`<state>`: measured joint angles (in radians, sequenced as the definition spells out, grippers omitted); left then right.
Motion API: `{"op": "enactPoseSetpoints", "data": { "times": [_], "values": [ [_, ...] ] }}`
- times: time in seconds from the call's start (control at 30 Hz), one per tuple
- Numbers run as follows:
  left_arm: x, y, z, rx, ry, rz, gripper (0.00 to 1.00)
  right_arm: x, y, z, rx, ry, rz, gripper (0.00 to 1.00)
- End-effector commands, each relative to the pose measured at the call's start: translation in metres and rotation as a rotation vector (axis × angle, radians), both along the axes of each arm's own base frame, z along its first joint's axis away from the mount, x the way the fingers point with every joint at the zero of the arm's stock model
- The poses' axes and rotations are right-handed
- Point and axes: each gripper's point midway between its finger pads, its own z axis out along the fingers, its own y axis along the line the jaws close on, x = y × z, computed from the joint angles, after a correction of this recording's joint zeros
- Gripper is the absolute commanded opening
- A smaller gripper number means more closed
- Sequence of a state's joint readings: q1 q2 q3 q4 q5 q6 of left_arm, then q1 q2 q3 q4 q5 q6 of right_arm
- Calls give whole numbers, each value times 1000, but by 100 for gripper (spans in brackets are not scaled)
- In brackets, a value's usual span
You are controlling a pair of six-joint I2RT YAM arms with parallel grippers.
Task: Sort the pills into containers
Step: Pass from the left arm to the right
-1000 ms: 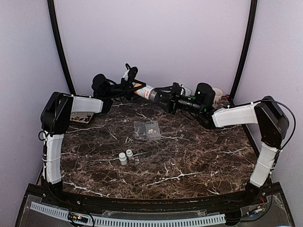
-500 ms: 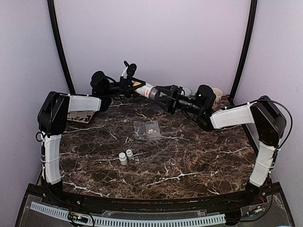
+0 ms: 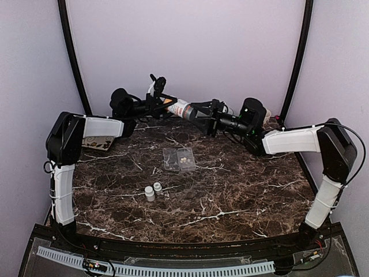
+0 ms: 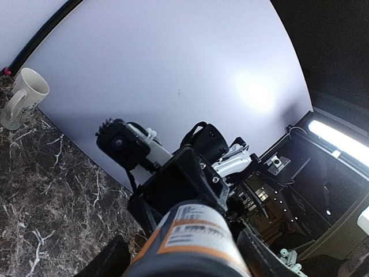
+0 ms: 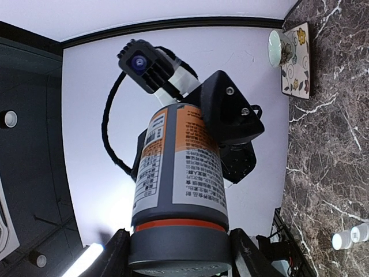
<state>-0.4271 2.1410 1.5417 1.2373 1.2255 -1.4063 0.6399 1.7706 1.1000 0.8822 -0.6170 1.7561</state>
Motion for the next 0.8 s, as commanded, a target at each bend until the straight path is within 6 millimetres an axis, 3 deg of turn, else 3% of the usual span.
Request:
{"op": "enactPoseSetpoints", "data": {
  "times": [0.0,0.17,0.47,0.77],
  "values": [
    [-8,13,29,-53,-52,34,72,-7,-11,60,45,-199,-28,18],
    [-6,17,32,-66,-48,55,78,-6,-12,66,-22,-251,-46,18],
    [8,26,31,-42,-34,151,80,2,-19,52,-198,-314,-98,18],
    [31,32,0,158,-17,336,80,22,-37,47,-488,-435,-192,18]
  ]
}}
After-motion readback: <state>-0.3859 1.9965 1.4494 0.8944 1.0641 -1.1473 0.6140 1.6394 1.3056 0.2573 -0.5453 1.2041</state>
